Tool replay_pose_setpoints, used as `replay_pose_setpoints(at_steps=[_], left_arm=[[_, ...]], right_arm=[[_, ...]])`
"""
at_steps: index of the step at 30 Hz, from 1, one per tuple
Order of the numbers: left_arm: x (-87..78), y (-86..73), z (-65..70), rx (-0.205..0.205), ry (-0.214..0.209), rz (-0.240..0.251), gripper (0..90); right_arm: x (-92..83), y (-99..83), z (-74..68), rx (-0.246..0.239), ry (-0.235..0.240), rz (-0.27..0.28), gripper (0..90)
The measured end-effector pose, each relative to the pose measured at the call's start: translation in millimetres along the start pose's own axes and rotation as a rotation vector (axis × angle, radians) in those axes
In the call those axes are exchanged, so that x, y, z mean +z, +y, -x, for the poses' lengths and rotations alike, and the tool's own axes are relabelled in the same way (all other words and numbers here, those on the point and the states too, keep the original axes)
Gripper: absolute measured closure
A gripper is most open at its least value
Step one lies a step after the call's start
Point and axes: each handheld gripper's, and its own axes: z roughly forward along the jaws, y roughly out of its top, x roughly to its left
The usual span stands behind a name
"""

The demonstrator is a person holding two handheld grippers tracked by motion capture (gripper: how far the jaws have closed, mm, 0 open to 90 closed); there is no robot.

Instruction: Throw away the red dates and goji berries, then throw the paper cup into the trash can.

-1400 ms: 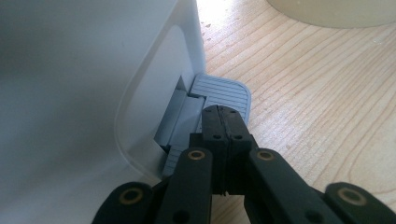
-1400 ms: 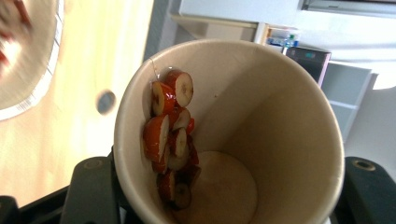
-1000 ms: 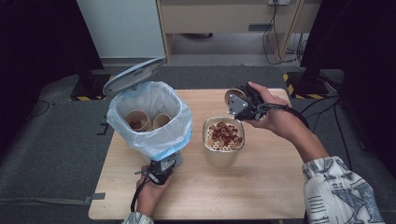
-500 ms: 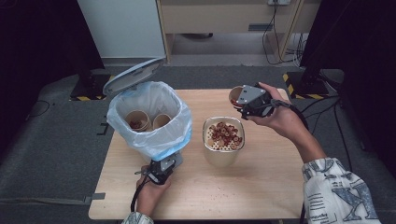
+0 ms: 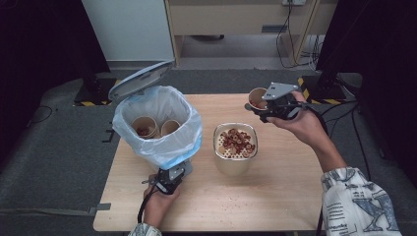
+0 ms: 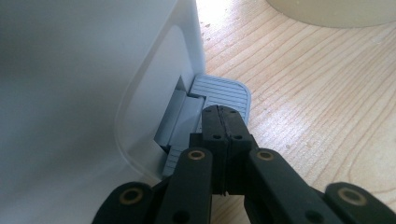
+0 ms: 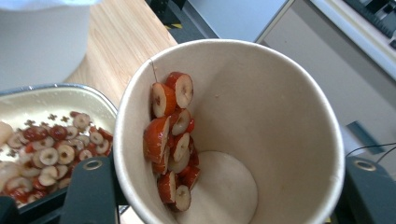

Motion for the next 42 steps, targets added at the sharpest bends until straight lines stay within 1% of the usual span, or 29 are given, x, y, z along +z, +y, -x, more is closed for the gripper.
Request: replay_pose_setpoints(at_steps=[4,5,6,8,9,10,14,15,16,17,19,25,32,36,38,39,42], left_arm=[[0.0,0.0,0.0,0.000,0.000,0.000,88.8],[0.0,0.0,-0.2,0.001,-0.001,0.000,88.8],[0.0,0.0,0.0,0.001,0.000,0.000,88.8],[0.0,0.0,-0.1,0.001,0.000,0.000,88.9],[0.0,0.0,-0.1,0.001,-0.001,0.000,88.9],[0.0,0.0,-0.1,0.001,-0.001,0.000,88.9],[0.0,0.1,-0.1,0.001,0.000,0.000,88.9],[0.0,0.1,-0.2,0.002,-0.001,0.000,88.9],[0.0,0.1,-0.3,0.002,-0.002,0.000,88.9],[-0.2,0.1,-0.4,0.004,0.005,0.000,88.9],[-0.1,0.1,-0.3,0.004,0.004,0.000,88.8],[-0.1,0.2,-0.5,0.007,0.002,0.000,88.8],[0.0,0.2,-0.8,0.011,-0.001,0.001,88.8],[0.0,0.3,-0.8,0.014,-0.001,0.000,88.9],[0.1,0.2,-0.8,0.014,-0.001,0.000,88.8],[0.0,0.2,-0.7,0.014,0.000,0.000,88.9],[0.0,0.2,-0.8,0.014,-0.001,0.000,88.8]], right_arm=[[-0.2,-2.6,3.3,0.053,0.024,0.009,35.0],[-0.2,-4.1,5.0,0.078,0.030,0.007,35.0],[-0.2,-4.1,5.0,0.078,0.030,0.007,35.0],[0.0,-5.4,6.6,0.096,0.033,0.001,34.9],[-0.2,-6.4,8.2,0.118,0.039,-0.001,34.9],[-0.2,-6.4,8.2,0.118,0.039,-0.001,34.9],[-1.1,-8.1,11.6,0.168,0.052,0.005,34.7],[-1.7,-9.0,13.4,0.193,0.056,0.010,34.7],[-1.7,-9.0,13.4,0.193,0.056,0.010,34.7],[-1.8,-9.5,14.2,0.201,0.054,0.013,34.7],[-2.4,-11.2,16.7,0.224,0.056,0.016,34.7],[-2.9,-13.6,19.2,0.246,0.058,0.012,34.6],[-5.4,-15.5,21.1,0.253,0.058,0.009,34.4],[-6.3,-18.8,24.1,0.272,0.053,0.007,34.4],[-6.4,-21.0,26.2,0.280,0.055,0.009,34.4],[-6.5,-22.7,27.7,0.295,0.060,0.012,34.4],[-6.4,-24.2,29.0,0.304,0.063,0.010,34.4]])
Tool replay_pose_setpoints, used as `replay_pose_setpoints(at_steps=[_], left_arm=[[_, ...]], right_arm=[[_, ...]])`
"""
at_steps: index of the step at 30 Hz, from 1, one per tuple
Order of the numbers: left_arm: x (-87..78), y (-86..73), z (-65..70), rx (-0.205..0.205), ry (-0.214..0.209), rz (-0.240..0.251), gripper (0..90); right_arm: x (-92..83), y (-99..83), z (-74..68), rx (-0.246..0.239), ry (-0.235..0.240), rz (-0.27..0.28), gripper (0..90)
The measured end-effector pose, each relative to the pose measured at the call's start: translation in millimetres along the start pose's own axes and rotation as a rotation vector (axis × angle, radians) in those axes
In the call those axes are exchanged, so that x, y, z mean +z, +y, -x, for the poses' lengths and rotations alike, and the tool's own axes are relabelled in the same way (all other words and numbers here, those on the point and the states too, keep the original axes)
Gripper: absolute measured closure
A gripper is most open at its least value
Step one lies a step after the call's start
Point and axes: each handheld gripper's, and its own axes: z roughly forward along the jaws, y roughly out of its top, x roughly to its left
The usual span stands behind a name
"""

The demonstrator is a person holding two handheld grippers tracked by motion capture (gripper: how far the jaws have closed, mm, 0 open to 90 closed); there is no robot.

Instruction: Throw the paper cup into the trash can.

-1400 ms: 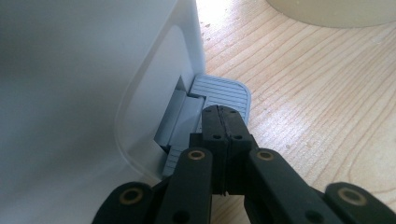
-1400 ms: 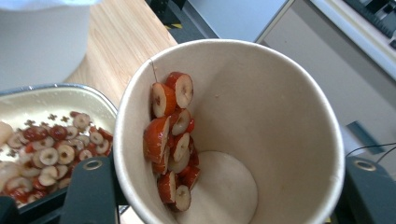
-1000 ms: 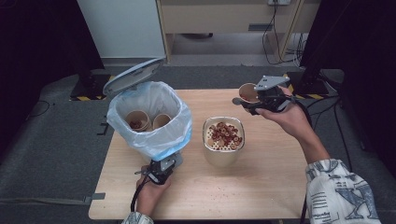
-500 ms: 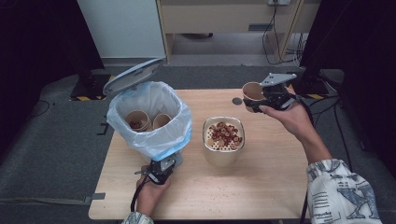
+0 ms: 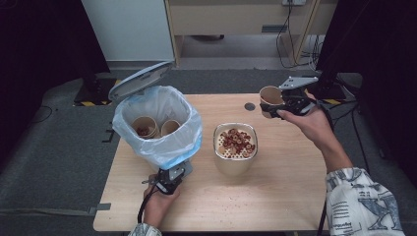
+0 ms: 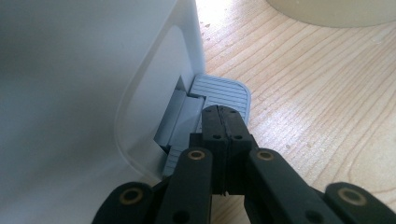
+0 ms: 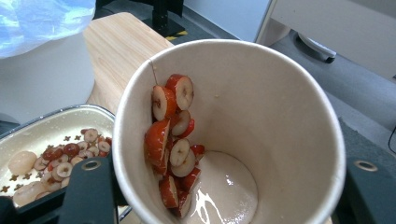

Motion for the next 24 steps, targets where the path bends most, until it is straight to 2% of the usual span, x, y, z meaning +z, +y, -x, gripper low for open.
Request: replay_pose_setpoints(at_steps=[7,9,18,19,24], left_arm=[[-0.4,0.0,-0.5,0.007,0.000,-0.006,88.9],[-0.4,0.1,-0.3,0.006,0.000,-0.006,88.9],[-0.4,0.1,-0.4,0.006,0.000,-0.006,88.8],[-0.4,0.0,-0.5,0.006,-0.001,-0.006,88.8],[-0.4,0.1,-0.4,0.006,-0.001,-0.006,88.9]], right_arm=[[-0.8,-5.0,7.2,0.048,0.035,0.006,34.2],[-1.1,-7.5,9.4,0.069,0.064,-0.003,34.2],[-0.8,-6.7,7.9,0.090,0.140,0.003,34.0],[-0.7,-5.9,6.8,0.100,0.161,0.012,33.9],[-1.3,-3.9,5.1,0.106,0.191,0.015,33.8]])
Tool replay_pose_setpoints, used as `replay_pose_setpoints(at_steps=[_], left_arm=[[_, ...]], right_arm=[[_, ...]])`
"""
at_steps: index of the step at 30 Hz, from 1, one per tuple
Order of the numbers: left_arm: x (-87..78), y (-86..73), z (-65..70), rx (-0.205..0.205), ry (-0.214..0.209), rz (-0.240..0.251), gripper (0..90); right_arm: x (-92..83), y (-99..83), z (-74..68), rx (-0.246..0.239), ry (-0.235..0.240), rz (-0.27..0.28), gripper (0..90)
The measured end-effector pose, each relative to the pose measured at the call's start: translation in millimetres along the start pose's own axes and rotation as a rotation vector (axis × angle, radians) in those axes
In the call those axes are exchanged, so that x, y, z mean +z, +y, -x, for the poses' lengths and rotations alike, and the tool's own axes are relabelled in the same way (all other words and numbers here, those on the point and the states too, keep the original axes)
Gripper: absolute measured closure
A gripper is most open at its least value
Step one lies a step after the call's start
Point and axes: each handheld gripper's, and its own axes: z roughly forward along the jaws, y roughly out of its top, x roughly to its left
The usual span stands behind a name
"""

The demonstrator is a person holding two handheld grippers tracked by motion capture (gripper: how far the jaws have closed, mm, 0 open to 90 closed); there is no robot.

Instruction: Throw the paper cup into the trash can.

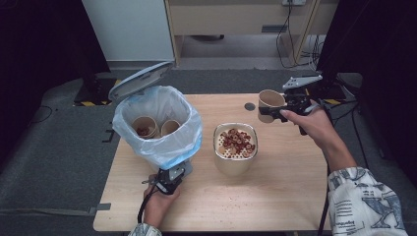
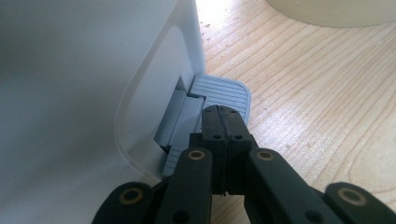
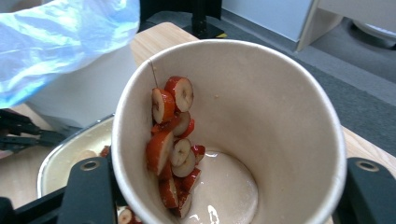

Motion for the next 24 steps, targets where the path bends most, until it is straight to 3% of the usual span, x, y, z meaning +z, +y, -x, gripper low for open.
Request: replay_pose_setpoints(at_steps=[10,24], left_arm=[[0.4,0.0,0.5,-0.007,0.001,0.006,88.8],[0.3,-0.4,1.4,-0.023,0.002,0.006,88.9]], right_arm=[[1.3,4.7,-8.3,-0.005,0.041,0.006,33.7],[13.4,29.7,-38.2,-0.044,0.081,0.010,33.5]])
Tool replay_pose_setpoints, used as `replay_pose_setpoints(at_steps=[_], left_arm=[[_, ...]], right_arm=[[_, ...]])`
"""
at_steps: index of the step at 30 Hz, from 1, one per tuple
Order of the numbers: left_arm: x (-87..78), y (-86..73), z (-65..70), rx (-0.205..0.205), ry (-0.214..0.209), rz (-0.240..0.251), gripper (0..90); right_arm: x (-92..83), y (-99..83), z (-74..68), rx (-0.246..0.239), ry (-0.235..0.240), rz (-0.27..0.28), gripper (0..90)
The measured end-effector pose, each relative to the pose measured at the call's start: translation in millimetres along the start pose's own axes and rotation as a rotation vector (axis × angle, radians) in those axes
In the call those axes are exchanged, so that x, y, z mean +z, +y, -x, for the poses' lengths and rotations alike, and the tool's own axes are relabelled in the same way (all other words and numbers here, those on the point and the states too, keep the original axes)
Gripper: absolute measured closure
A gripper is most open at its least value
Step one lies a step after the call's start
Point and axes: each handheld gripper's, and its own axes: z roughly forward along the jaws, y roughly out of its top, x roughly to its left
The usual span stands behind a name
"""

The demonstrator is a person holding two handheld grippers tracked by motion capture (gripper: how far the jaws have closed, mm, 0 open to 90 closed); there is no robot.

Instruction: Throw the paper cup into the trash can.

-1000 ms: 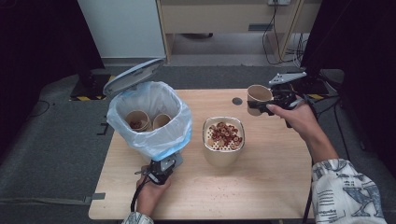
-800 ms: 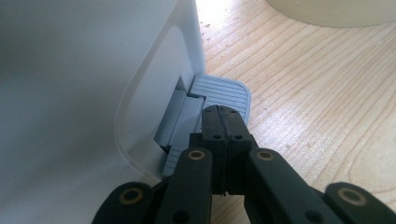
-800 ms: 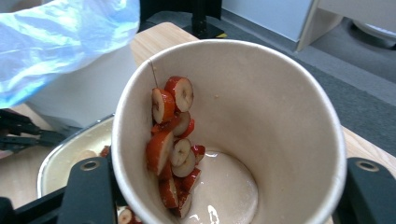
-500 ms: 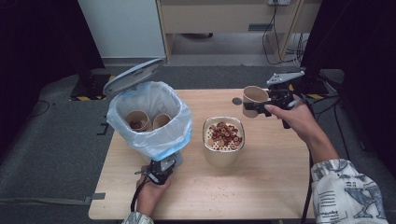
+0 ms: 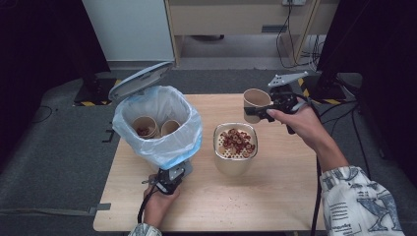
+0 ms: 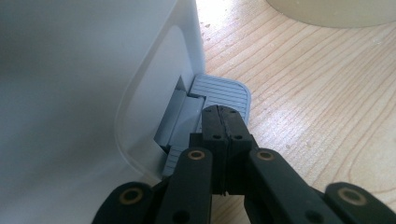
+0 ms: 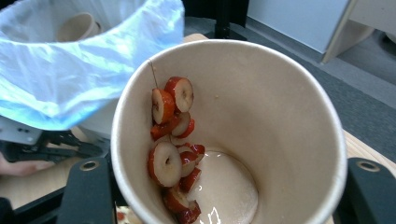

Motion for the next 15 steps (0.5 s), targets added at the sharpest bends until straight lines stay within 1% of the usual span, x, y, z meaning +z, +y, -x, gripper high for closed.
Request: replay_pose_setpoints(at_steps=[3,5,11,15], left_arm=[[0.0,0.1,-0.1,-0.003,-0.002,-0.001,88.8],[0.0,0.2,-0.4,-0.003,-0.003,-0.002,88.9],[0.0,0.2,-0.4,0.000,-0.003,-0.001,88.9],[-0.1,0.2,-0.4,-0.001,-0.003,-0.003,88.9]], right_arm=[[4.5,8.4,-8.3,-0.011,0.010,-0.002,33.5],[5.6,10.6,-10.3,-0.015,0.009,-0.006,33.5],[10.7,25.6,-22.5,-0.033,0.020,-0.002,33.5],[16.2,35.5,-30.5,-0.036,0.026,0.000,33.4]])
